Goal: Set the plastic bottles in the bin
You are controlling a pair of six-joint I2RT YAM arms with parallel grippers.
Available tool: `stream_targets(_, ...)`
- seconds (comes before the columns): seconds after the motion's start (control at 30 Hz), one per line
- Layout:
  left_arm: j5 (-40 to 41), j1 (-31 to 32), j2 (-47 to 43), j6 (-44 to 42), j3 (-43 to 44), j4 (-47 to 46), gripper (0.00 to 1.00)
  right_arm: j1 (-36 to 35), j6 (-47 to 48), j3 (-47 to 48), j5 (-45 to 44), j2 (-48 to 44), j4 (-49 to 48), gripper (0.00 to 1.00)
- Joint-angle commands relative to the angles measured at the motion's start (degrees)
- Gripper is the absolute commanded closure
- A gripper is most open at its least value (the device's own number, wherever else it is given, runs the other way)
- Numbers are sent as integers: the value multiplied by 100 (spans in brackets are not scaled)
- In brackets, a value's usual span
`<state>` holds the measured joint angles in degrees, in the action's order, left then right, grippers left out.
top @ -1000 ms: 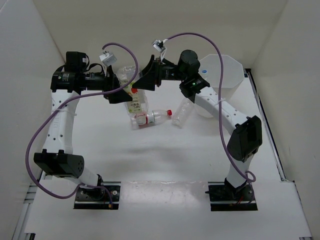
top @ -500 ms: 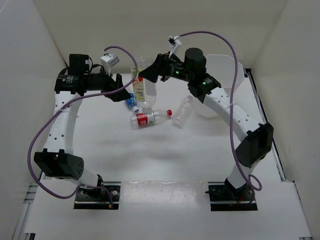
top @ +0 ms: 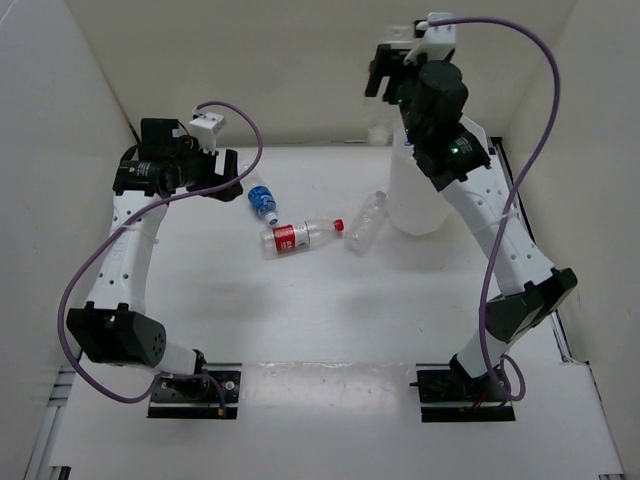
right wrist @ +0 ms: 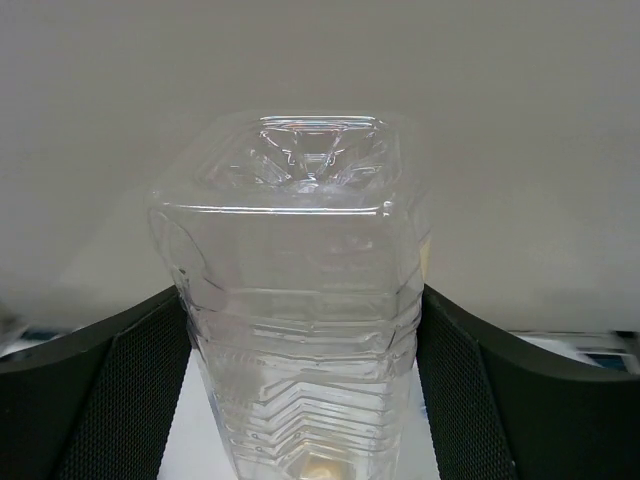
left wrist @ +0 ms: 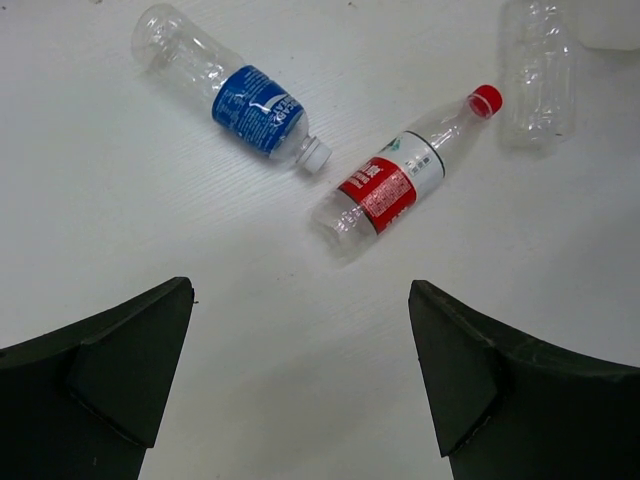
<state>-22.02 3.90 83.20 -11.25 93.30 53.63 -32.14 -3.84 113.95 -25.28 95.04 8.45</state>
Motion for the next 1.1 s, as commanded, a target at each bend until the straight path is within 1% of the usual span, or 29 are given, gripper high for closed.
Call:
stream_targets(0.0, 329, 58, -339, 70, -180, -107, 0, 723, 719, 85, -1454, -204, -212, 100)
stream_targets(0.07, 601, 215, -392, -52, -232, -107, 0, 1033, 394, -362, -1306, -354, -212, 100)
stream_targets(0.1, 724, 277, -392, -105, -294, -107, 0, 1295, 305, -513, -1200, -494, -212, 100)
stream_targets(0.2, 1252, 523, -392, -254, -452, -107, 0, 1648, 112, -1040, -910, -548, -212, 100)
stream_targets(0.3, 1560, 708, -392, -369, -523, -107, 0, 1711, 163, -1445, -970, -488, -98, 100)
stream_targets(0.33, 1613, 708, -392, -370, -584, -107, 0, 1772, 164, -1507, -1066, -487, 68, 93)
stream_targets(0.37, 1674, 778, -392, -370, -585, -107, 0, 1773, 164, -1560, -1067, -417, 182, 83)
stream_targets(0.4, 1675, 779, -392, -422, -585, -107, 0, 1773, 103, -1560, -1067, -356, 305, 77)
stream_targets(0.43, 1727, 840, -392, -475, -637, -107, 0, 1773, 15, -1560, -1067, -355, 437, 75)
stream_targets(0.47, 1727, 840, -453, -475, -637, -107, 0, 1773, -55, -1612, -1067, -355, 604, 61)
stream_targets(0.5, 1727, 893, -454, -536, -689, -107, 0, 1773, -186, -1700, -1067, -355, 658, 41)
stream_targets(0.57, 1789, 954, -454, -598, -743, -159, 0, 1773, -249, -1779, -989, -469, 719, 12)
stream_targets(0.6, 1850, 955, -454, -668, -804, -159, 0, 1773, -249, -1780, -918, -469, 720, 7)
stream_targets(0.63, 1938, 1094, -454, -764, -804, -159, 0, 1773, -301, -1780, -848, -522, 789, 4)
stream_targets(0.67, 1991, 1165, -454, -835, -856, -159, 0, 1773, -302, -1780, -769, -574, 790, 1)
stream_targets(0.73, 2219, 1445, -383, -1062, -909, -159, 0, 1773, -302, -1728, -515, -653, 843, 1)
stream_targets(0.8, 2360, 1657, -156, -1239, -910, -212, 0, 1773, -302, -1727, -443, -715, 843, 1)
stream_targets(0.87, 2360, 1972, 20, -1493, -858, -264, 0, 1773, -302, -1587, -364, -829, 904, 1)
stream_targets(0.93, 2247, 2193, 380, -1687, -708, -353, 0, 1773, -302, -1587, -250, -969, 904, 1)
stream_targets(0.97, 2194, 2420, 547, -1914, -621, -353, 0, 1720, -302, -1587, -250, -1023, 904, 1)
stream_targets(1.0, 2193, 2553, 905, -2021, -428, -405, 0, 1720, -302, -1587, -189, -1084, 904, 1)
stream_targets(1.07, 2193, 2903, 1311, -2249, -77, -406, 0, 1667, -302, -1727, -100, -1277, 904, 1)
